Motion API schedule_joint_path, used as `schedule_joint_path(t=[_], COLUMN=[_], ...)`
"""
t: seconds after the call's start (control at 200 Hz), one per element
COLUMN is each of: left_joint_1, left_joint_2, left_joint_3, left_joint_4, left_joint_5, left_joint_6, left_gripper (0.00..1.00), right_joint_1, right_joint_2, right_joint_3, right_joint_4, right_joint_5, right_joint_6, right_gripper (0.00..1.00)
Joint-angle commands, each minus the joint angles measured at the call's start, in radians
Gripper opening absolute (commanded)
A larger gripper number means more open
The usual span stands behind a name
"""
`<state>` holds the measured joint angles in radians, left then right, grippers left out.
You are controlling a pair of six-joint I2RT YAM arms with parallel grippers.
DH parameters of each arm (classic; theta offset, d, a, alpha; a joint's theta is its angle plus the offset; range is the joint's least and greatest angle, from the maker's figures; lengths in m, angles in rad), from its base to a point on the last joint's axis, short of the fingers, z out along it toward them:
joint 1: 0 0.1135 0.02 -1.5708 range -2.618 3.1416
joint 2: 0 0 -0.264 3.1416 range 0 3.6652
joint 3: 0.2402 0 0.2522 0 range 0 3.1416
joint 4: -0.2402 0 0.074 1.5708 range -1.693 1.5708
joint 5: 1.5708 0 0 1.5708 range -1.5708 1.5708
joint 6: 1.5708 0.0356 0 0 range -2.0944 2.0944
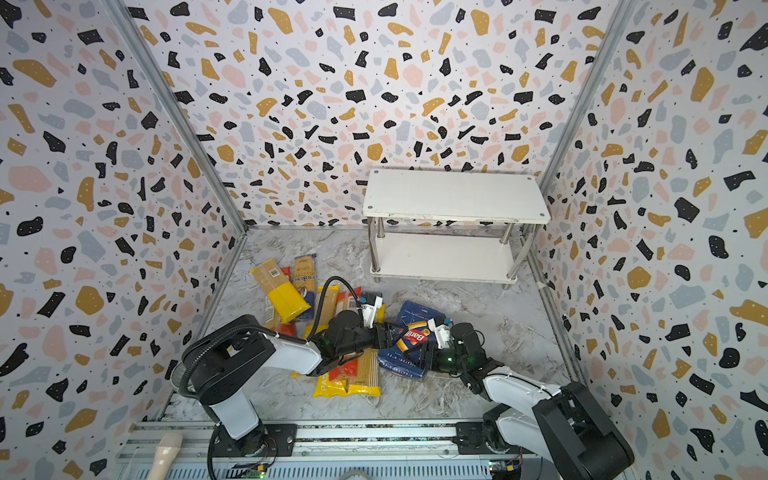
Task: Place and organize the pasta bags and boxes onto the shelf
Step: 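Close the right gripper on the Barilla box while the left gripper steadies it, then lift the Barilla box with the right gripper toward the upper shelf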
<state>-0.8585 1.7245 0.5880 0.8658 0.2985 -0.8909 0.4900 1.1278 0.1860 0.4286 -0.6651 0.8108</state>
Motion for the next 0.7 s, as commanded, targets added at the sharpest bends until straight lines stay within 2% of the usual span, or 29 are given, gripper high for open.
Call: schedule_joint_path(t=[0.0, 0.285, 0.496, 0.691], left_joint_1=[0.004, 0.068, 0.090, 0.110], left_joint_2=[-0.045, -0.244, -0.378, -0.435], left_joint_3=[-0.022, 0.004, 0.009, 0.017], left_joint_4=[-0.250, -0.491, -0.581, -0.684], left_joint_5=[0.088, 0.004, -0.037, -0.069], left_joint_6=[0.041, 0.132, 0.143, 0.177], left_gripper=[0.78, 0.83, 0.85, 0.87], right_joint_1=[-0.011, -0.067, -0.085, -0.085], right_joint_2=[-0.071, -0.062, -0.008, 0.017], right_joint_3=[0.064, 0.051, 0.038, 0.060], right_joint_4=[0.189, 0.272, 0.386, 0.323], right_joint_5=[-0.144, -0.202, -0.251, -0.251], right_joint_6=[-0.019, 0.030, 0.096, 0.054], right_gripper=[0.48, 0.45, 0.42, 0.42])
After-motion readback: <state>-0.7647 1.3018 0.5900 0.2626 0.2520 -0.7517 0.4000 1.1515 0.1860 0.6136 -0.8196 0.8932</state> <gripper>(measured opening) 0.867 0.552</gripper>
